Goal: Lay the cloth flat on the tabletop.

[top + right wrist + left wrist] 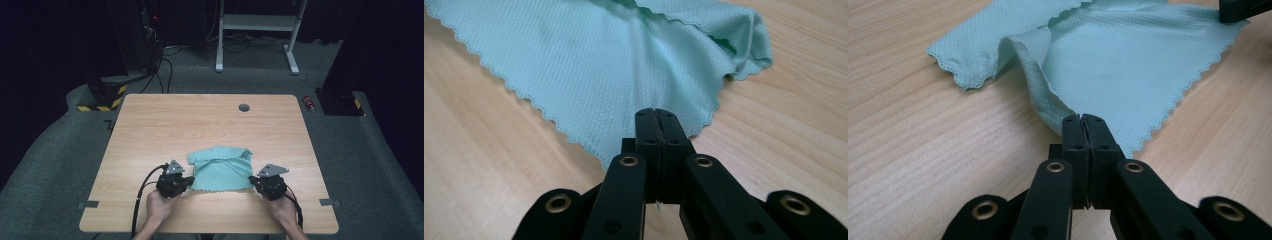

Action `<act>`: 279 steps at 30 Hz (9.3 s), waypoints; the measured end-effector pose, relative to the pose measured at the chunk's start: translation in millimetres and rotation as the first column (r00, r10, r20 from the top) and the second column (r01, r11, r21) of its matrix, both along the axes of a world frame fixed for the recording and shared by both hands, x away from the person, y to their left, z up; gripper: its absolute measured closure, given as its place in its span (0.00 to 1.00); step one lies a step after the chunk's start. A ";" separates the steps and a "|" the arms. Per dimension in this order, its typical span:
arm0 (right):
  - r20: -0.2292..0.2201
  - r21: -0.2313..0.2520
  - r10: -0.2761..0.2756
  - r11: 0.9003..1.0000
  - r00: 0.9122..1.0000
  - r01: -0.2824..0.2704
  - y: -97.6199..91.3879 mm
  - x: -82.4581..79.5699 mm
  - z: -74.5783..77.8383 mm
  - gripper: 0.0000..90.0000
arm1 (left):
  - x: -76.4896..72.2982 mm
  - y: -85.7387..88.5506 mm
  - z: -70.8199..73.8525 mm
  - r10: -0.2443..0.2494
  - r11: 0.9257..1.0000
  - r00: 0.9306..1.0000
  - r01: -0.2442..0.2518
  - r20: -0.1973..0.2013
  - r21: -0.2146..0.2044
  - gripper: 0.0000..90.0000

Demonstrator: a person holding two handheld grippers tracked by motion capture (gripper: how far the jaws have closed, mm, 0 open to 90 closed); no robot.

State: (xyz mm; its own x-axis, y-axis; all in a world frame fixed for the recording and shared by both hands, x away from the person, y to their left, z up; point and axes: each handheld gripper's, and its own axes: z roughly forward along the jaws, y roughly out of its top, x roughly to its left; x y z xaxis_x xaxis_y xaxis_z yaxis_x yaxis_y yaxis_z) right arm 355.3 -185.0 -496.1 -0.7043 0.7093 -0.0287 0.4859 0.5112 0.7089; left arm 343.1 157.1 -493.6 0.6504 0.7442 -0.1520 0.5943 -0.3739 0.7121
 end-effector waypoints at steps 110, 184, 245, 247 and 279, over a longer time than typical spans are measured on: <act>-0.027 0.099 -0.127 0.987 0.992 0.129 15.2 94.8 20.2 0.78 | 76.1 19.3 1.8 0.179 0.983 0.980 -0.182 0.089 0.020 0.66; -0.058 -0.071 0.145 0.986 0.988 -0.149 18.4 -27.6 -8.7 0.95 | -14.3 6.1 -10.1 -0.046 0.994 0.995 0.054 -0.086 0.090 0.98; 0.014 0.046 -0.170 0.984 0.985 0.170 17.0 102.7 6.7 0.87 | 92.9 -16.3 3.3 0.117 0.986 0.992 -0.122 0.050 0.111 0.66; 0.009 0.050 -0.151 0.987 0.989 0.150 18.4 99.3 7.6 0.88 | 86.5 -16.4 2.9 0.091 0.989 0.995 -0.095 0.040 0.111 0.67; -0.004 0.089 -0.073 0.993 0.997 0.073 27.7 71.3 -5.7 0.86 | 117.5 -65.6 -7.5 0.117 0.989 0.993 -0.119 0.027 0.088 0.61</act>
